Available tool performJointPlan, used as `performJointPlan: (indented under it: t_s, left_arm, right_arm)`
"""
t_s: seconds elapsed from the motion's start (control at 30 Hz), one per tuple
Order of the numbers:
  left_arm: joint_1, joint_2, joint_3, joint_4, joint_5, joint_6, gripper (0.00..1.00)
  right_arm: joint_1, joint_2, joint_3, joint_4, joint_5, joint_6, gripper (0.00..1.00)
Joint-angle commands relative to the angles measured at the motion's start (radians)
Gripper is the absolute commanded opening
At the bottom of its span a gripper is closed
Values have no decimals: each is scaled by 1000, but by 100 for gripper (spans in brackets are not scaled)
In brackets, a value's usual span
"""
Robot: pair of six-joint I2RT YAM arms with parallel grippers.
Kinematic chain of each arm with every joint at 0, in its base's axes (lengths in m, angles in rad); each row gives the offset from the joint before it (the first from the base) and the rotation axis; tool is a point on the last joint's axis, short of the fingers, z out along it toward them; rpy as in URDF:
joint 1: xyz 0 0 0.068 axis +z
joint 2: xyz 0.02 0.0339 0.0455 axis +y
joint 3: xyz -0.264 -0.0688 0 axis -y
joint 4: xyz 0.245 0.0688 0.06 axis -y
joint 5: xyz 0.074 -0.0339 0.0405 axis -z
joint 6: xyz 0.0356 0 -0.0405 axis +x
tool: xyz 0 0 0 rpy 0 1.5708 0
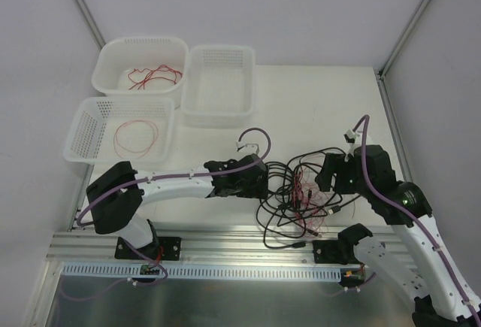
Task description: Untangle the cables
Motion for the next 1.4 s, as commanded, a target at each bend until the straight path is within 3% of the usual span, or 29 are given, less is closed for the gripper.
performJointPlan:
  t_s: [0.0, 0.13, 0.27, 0.4, 0.53, 0.73, 0.77, 0.83, 1.03, 1.17, 1.37]
  left_arm:
    - [-4, 39, 74, 18, -64, -67, 78]
    - [42, 76, 111, 18, -84, -63, 75]
    - [85, 154, 149, 16, -72, -37, 72]
    - [104, 231, 216, 9, -40, 9, 66]
    - [113, 283, 238, 2, -41, 15, 55]
    - [113, 329, 255, -10, -44, 35, 27]
    - [113, 329, 258, -10, -47, 44, 12]
    - [113, 326, 261, -14, -56, 61, 0]
    - [105, 182, 264, -48, -171, 156, 0]
    - [73, 49, 311, -77, -278, 309, 0]
    - [-8, -119, 384, -102, -382, 469, 0]
  right_arm:
    - [9, -25, -50, 50, -162, -19, 76]
    - [18, -53, -86, 67, -188, -10, 77]
    - [21, -82, -89, 65, -176, -30, 85]
    - [20, -91, -98, 67, -181, -41, 95]
    - [20, -102, -116, 74, -195, -41, 98]
    - [21, -114, -133, 77, -196, -44, 98]
    - [20, -114, -135, 80, -199, -44, 98]
    - [20, -110, -142, 85, -205, -44, 98]
    - [23, -96, -175, 137, -267, -44, 98]
    - [29, -54, -219, 214, -317, 4, 98]
    - [44, 16, -299, 437, -327, 140, 96]
